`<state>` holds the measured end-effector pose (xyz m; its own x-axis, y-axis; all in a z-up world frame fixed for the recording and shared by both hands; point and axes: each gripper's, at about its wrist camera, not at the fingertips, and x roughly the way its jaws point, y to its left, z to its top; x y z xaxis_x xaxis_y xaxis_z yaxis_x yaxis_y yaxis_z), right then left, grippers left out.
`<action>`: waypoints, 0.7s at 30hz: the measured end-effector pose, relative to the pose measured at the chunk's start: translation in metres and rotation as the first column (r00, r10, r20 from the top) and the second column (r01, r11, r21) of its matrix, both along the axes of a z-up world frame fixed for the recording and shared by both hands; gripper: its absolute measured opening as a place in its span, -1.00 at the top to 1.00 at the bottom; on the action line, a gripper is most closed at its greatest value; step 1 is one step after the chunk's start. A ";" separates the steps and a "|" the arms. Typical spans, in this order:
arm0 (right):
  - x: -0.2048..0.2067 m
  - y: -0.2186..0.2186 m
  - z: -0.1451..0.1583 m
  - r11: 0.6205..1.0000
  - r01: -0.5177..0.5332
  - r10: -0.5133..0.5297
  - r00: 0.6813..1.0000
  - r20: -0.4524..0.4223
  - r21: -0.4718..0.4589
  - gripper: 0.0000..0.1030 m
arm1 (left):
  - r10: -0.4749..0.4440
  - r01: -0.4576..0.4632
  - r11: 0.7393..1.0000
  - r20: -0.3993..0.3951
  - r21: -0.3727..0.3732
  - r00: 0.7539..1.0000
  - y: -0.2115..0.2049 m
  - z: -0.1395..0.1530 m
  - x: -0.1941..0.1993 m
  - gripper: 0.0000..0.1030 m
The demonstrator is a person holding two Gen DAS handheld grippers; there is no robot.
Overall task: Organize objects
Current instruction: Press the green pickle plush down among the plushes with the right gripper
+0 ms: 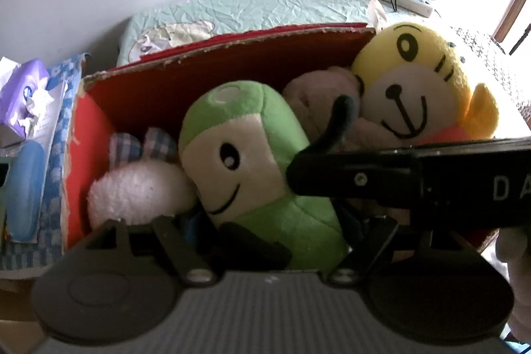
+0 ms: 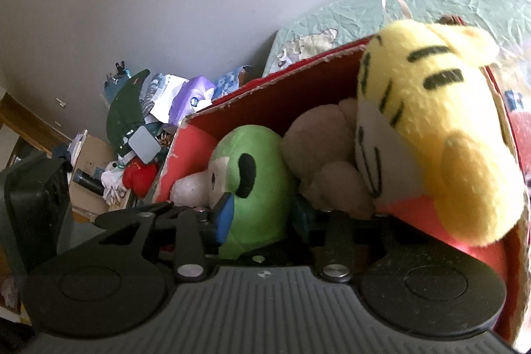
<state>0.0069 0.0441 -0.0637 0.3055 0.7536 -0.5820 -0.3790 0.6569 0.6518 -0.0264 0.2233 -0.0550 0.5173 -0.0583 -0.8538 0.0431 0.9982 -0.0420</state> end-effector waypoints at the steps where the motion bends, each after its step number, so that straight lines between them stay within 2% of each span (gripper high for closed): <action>1: 0.000 0.000 -0.001 1.000 0.004 -0.004 1.000 -0.011 0.006 0.27 | -0.001 0.001 1.000 -0.001 0.001 1.000 0.000 0.000 0.000 -0.60; 5: 0.000 -0.001 -0.006 1.000 0.011 -0.011 0.999 -0.032 0.022 0.31 | -0.006 0.006 1.000 -0.006 0.012 1.000 -0.001 0.000 0.000 -0.59; 21: -0.004 -0.005 -0.007 1.000 0.003 -0.003 1.000 -0.004 0.023 0.30 | -0.017 0.018 0.999 -0.020 0.039 1.000 -0.003 -0.001 0.003 -0.58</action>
